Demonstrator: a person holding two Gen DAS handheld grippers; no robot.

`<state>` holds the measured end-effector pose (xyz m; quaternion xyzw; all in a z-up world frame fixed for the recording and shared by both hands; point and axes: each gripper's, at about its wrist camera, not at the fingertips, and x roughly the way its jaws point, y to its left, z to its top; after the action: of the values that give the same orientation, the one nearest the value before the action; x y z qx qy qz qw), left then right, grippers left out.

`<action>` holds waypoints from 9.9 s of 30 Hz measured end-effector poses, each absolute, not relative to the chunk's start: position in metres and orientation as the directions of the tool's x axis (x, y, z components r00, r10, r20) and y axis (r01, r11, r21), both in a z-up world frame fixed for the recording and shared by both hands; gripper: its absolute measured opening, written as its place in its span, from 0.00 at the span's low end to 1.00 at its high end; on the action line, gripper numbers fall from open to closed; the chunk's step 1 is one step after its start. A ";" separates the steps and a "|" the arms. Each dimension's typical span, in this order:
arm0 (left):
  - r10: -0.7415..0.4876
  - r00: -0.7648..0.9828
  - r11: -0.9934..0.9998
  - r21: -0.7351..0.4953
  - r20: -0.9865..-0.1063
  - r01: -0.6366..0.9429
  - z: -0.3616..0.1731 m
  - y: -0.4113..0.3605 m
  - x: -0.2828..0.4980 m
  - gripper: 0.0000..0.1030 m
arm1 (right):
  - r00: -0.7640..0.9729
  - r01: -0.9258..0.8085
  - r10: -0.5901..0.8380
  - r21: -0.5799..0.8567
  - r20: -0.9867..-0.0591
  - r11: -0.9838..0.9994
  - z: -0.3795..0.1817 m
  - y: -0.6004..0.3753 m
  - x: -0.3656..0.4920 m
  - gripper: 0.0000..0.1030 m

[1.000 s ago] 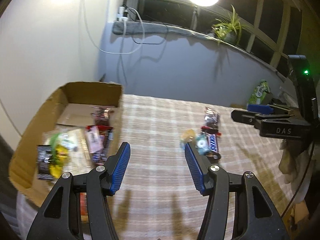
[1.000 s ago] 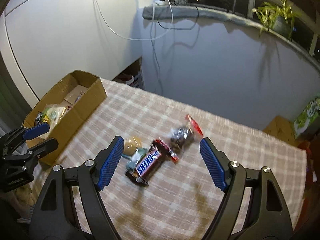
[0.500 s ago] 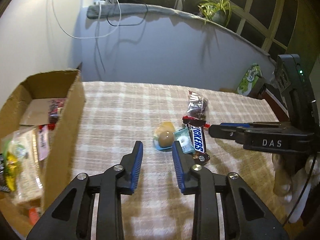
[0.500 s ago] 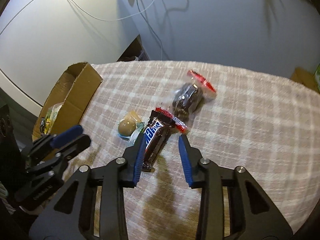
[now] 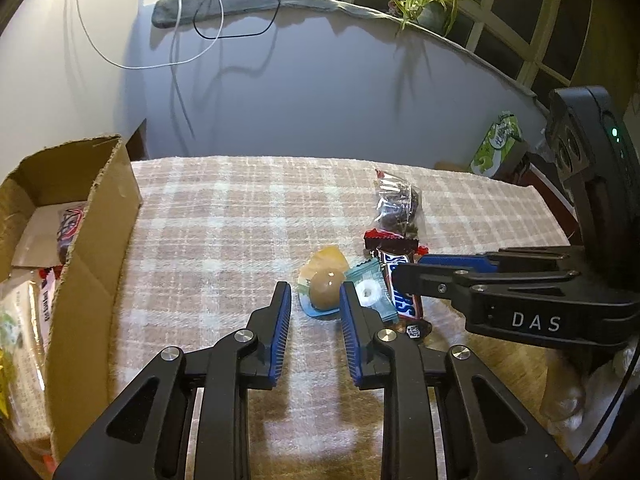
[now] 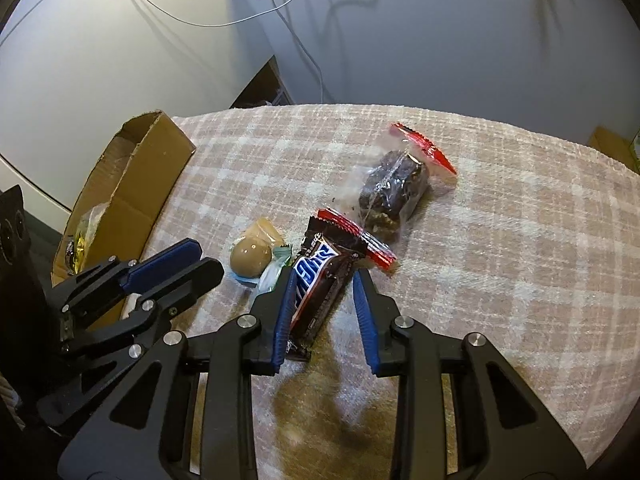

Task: Organize snacks
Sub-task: 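Lower the left gripper around the tan round candy while the right lowers around the Snickers bar, then close the left gripper on the tan round candy while the right closes on the Snickers bar, then carry both candies into the cardboard box and open both grippers, then move both grippers back to the mint packet and clear candy bag, then grasp the green-white mint packet with the left gripper while the right grasps the clear brown-candy bag, then carry both packets into the cardboard box and open both grippers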

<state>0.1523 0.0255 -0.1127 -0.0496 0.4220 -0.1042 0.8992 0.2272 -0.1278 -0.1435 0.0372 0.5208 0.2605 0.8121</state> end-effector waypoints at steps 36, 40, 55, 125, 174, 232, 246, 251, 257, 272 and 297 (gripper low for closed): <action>-0.238 0.573 0.968 -0.146 -0.784 0.202 -0.129 0.007 0.180 0.23 | 0.263 -0.556 0.350 0.155 -0.899 0.816 -0.142 -0.114 0.215 0.35; -0.232 0.580 0.970 -0.143 -0.781 0.195 -0.130 0.009 0.181 0.22 | 0.274 -0.568 0.328 0.123 -0.904 0.814 -0.151 -0.109 0.210 0.36; -0.220 0.605 0.975 -0.155 -0.765 0.160 -0.121 0.019 0.167 0.21 | 0.292 -0.509 0.389 0.202 -0.874 0.837 -0.144 -0.131 0.205 0.29; 0.025 0.756 0.977 -0.145 -0.654 -0.158 -0.047 0.208 0.106 0.22 | 0.279 -0.722 0.553 0.209 -0.785 0.660 -0.075 0.104 0.218 0.29; -0.165 0.738 0.983 -0.174 -0.655 0.065 -0.047 0.073 0.098 0.41 | 0.544 -0.501 0.400 0.097 -0.738 0.860 -0.048 -0.135 0.213 0.89; -0.220 0.575 0.974 -0.147 -0.788 0.172 -0.129 -0.015 0.154 0.17 | 0.347 -0.330 0.384 0.272 -0.855 0.904 -0.145 -0.150 0.278 0.39; -0.208 0.642 0.977 -0.132 -0.737 0.165 -0.091 -0.007 0.117 0.17 | 0.383 -0.336 0.408 0.286 -0.829 0.897 -0.129 -0.160 0.240 0.39; -0.211 0.671 0.977 -0.137 -0.710 0.162 -0.077 0.001 0.102 0.17 | 0.398 -0.352 0.418 0.285 -0.817 0.892 -0.117 -0.161 0.225 0.39; -0.208 0.696 0.978 -0.146 -0.687 0.149 -0.066 0.011 0.092 0.17 | 0.410 -0.379 0.436 0.285 -0.801 0.880 -0.100 -0.151 0.207 0.39; -0.178 0.756 0.982 -0.159 -0.630 0.099 -0.036 0.048 0.064 0.17 | 0.444 -0.466 0.457 0.237 -0.771 0.852 -0.072 -0.107 0.173 0.39; 0.008 0.780 0.980 -0.150 -0.625 -0.131 -0.037 0.165 0.065 0.17 | 0.375 -0.629 0.556 0.237 -0.741 0.740 -0.053 0.023 0.175 0.39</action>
<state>0.0652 0.1654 -0.0373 -0.0929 0.3292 0.0370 0.9389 0.1747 0.0228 -0.0525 -0.0424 0.4293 0.3580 0.8281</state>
